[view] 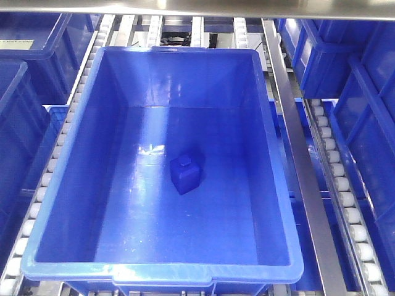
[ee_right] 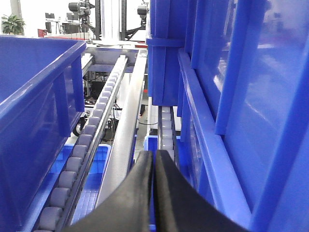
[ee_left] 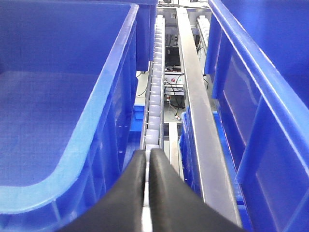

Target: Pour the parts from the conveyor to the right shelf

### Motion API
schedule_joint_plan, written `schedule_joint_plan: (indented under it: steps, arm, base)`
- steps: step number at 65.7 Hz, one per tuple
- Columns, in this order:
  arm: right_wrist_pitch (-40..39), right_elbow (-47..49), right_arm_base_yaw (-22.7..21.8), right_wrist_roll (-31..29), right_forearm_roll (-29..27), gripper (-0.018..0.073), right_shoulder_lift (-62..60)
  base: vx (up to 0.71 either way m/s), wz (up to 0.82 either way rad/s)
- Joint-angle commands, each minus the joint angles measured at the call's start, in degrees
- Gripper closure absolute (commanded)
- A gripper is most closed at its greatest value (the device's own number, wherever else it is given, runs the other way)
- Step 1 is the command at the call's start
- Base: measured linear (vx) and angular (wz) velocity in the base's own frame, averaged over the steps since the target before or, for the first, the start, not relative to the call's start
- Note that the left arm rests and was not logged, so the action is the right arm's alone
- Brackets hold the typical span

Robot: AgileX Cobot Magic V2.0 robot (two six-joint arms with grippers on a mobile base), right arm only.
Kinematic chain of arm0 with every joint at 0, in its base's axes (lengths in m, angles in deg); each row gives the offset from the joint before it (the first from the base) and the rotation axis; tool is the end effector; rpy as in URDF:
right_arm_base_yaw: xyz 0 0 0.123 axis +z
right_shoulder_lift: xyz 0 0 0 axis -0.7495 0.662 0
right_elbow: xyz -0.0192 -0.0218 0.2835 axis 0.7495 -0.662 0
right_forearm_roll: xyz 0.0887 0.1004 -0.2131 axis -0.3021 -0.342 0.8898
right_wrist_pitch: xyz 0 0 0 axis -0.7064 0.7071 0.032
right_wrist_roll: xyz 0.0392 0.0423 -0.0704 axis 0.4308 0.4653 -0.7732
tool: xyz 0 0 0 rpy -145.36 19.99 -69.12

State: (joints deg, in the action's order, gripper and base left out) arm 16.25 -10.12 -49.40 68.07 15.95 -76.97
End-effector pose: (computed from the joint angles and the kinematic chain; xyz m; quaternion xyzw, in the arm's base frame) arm 0.0568 -0.0023 0.1981 -0.0149 0.7065 -0.0358 0.7066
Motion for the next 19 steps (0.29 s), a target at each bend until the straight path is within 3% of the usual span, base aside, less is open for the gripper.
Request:
schedule_joint_plan:
  steps: [1, 19]
  arm:
    - [-4.02, -0.56, 0.09, -0.16, 0.60, 0.0564, -0.74]
    - [-4.02, -0.56, 0.09, -0.16, 0.60, 0.0564, -0.74]
  base:
    - [0.00, 0.00]
    - [0.00, 0.00]
